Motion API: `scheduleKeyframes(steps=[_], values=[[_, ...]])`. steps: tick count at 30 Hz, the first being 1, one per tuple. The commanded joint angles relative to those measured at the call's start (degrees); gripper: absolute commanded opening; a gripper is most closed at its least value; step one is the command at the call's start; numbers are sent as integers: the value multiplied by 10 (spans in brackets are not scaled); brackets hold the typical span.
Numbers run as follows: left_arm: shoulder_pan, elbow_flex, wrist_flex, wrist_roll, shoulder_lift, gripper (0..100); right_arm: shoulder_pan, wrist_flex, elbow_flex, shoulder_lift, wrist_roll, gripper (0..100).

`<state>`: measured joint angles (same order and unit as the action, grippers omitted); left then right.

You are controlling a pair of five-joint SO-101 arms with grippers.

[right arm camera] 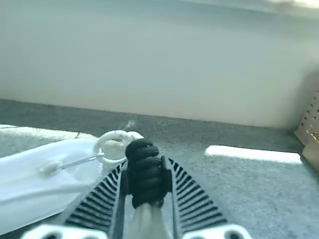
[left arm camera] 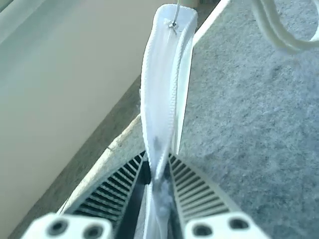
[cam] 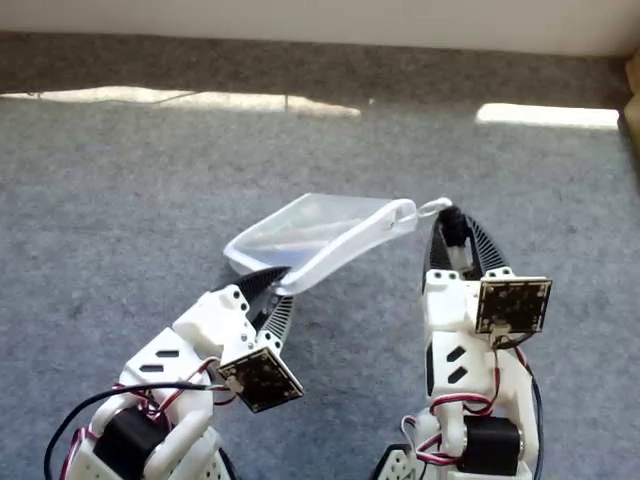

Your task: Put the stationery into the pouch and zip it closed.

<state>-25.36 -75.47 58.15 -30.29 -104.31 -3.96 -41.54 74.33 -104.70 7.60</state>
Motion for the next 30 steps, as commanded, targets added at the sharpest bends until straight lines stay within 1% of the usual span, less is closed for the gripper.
scheduleKeyframes(steps=[1, 5, 9, 13, 17, 19, 21, 23, 26, 30], values=[[41, 21, 12, -4, -8, 5, -72, 48, 0, 0, -3, 5], [42, 22, 12, -4, -8, 5, -98, 113, 38, 0, -3, 5], [51, 22, 11, -4, -8, 5, -109, 161, 73, 1, -2, 5], [77, 22, 11, -4, -8, 5, -106, 166, 81, 1, 22, 5], [87, 19, 11, -5, -8, 5, -102, 166, 81, 0, 25, 9], [93, 18, 11, -6, -8, 5, -85, 165, 81, -4, 25, 12], [95, 16, 11, -6, -8, 5, -66, 164, 81, -4, 25, 46], [94, 15, 11, -6, -8, 5, -48, 160, 84, -4, 22, 118], [91, 11, 14, -6, -8, 5, -22, 123, 96, -5, 21, 218], [91, -12, 11, -6, -8, 5, 7, 86, 95, -5, 21, 228]])
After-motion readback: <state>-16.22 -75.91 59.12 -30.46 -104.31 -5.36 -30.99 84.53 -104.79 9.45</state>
